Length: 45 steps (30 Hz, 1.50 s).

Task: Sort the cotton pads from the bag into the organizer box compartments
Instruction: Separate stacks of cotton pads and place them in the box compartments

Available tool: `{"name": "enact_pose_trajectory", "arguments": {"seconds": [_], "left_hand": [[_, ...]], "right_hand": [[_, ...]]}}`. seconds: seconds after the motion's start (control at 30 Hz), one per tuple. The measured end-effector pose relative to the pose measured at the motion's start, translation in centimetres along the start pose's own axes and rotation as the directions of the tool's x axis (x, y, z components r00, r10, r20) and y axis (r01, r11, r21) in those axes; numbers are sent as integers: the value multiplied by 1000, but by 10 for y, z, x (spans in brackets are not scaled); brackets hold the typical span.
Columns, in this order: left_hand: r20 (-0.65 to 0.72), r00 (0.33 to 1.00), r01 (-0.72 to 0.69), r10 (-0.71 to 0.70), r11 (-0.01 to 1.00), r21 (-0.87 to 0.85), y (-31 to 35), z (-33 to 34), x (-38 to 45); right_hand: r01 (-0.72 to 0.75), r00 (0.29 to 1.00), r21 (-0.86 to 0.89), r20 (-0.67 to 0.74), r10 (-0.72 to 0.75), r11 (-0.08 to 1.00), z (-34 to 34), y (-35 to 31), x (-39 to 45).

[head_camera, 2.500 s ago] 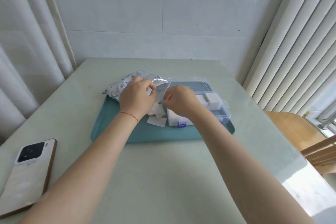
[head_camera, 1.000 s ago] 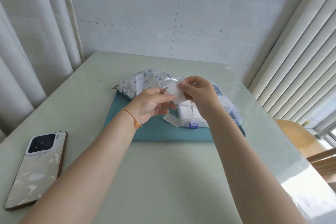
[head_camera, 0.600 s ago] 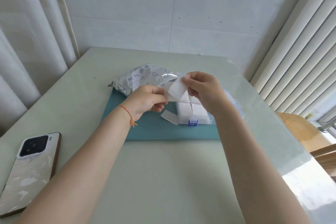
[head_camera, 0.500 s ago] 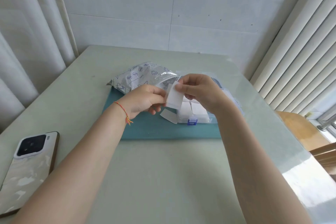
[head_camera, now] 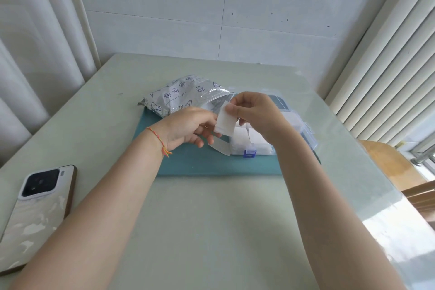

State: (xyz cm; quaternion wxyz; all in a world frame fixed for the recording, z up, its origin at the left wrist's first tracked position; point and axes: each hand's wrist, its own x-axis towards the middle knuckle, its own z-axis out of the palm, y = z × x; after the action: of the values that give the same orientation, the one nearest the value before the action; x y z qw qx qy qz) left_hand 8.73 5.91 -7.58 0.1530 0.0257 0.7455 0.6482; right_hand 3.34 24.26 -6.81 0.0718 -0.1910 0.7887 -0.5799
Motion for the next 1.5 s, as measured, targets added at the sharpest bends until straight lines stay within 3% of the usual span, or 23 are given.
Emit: {"name": "enact_pose_trajectory", "arguments": {"seconds": [0.07, 0.13, 0.2, 0.27, 0.33, 0.4, 0.67, 0.73, 0.77, 0.83, 0.9, 0.97, 1.03, 1.1, 1.2, 1.5], "left_hand": [[-69, 998, -10, 11, 1000, 15, 0, 2, 0], [-225, 973, -20, 53, 989, 144, -2, 2, 2], [-407, 908, 6, 104, 965, 261, -5, -2, 5], [-523, 829, -11, 198, 941, 339, -8, -7, 8], [-557, 783, -59, 277, 924, 378, -7, -7, 5], [-552, 768, -105, 325, 914, 392, -5, -4, 2], [-583, 774, -141, 247, 965, 222, -9, -2, 8], [-572, 789, -135, 223, 972, 192, -10, -1, 8], [-572, 793, -130, 210, 975, 178, -10, -1, 9], [-574, 797, -126, 187, 982, 144, -9, -2, 9], [-568, 806, -128, 166, 986, 105, -8, -3, 9], [-535, 834, -120, 136, 991, 65, -6, -3, 7], [-440, 893, -115, 92, 993, -26, -4, -1, 4], [-311, 949, -107, 54, 982, -156, -2, 2, 2], [-191, 980, -104, 51, 956, -273, -1, 3, 1], [-162, 985, -119, 63, 923, -367, -1, 2, 2]], "right_hand": [[-2, 1000, -16, -27, 1, 1000, 6, -1, 1], [-18, 996, -92, -90, 10, 996, 14, 0, 2], [0, 988, -374, -146, -58, 927, 19, 1, 3], [61, 987, -738, -56, -151, 672, 24, 1, -1], [123, 991, -893, 89, -97, 433, 31, -2, -6], [153, 988, -931, 156, -18, 332, 42, -1, -8], [156, 988, -960, 155, -21, 231, 58, 7, -10], [114, 993, -959, 112, -21, 261, 58, 6, -8], [79, 997, -942, 68, -45, 327, 55, 5, -7], [-2, 993, -805, -73, -96, 593, 45, -5, -4], [-66, 980, -487, -196, -34, 871, 30, -14, -2], [-83, 981, -107, -185, 63, 991, 17, -22, -3], [-95, 986, 67, -134, 104, 993, 10, -20, -3], [-97, 987, 47, -122, 102, 994, 13, -17, -3], [-103, 982, -14, -158, 100, 995, 19, -14, -2], [-72, 971, -114, -235, 44, 991, 34, -14, -5]]}}
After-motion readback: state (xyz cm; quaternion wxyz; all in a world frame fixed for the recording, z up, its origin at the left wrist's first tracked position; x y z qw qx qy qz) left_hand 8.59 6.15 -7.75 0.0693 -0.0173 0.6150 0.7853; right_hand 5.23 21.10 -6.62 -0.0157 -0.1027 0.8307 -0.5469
